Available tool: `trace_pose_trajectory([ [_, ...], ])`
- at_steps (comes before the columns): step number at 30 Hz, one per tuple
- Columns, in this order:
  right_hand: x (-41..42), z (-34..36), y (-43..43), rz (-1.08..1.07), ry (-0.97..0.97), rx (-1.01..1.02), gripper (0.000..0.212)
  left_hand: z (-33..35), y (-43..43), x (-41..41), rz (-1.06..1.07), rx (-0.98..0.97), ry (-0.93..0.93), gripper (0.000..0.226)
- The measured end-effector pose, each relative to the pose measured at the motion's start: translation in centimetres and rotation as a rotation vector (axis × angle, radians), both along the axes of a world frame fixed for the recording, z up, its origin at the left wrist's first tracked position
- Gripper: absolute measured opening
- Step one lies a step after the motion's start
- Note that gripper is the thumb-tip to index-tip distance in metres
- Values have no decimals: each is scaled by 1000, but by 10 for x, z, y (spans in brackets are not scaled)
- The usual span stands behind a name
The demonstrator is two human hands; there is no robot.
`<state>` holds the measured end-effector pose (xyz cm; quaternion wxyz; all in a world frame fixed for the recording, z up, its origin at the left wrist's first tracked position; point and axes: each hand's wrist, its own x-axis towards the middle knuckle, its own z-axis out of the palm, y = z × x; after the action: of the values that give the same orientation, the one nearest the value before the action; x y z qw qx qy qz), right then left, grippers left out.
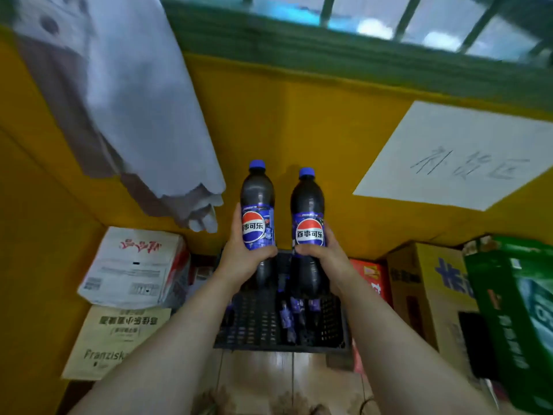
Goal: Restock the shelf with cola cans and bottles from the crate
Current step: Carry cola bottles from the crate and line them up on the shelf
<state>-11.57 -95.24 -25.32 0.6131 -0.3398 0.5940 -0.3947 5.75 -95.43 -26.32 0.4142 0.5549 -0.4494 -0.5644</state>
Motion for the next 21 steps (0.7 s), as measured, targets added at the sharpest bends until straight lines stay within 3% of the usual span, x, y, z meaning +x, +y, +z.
trace_pose_trajectory([
  [5, 20, 94, 9, 40, 33, -223, 81, 96, 11, 16, 11, -193, -47, 107],
  [11, 27, 174, 32, 134, -73, -419, 97, 174, 54, 25, 167, -395, -90, 108],
  [21, 47, 241, 118, 620, -289, -651, 102, 253, 206, 14, 501, -631, -142, 112],
])
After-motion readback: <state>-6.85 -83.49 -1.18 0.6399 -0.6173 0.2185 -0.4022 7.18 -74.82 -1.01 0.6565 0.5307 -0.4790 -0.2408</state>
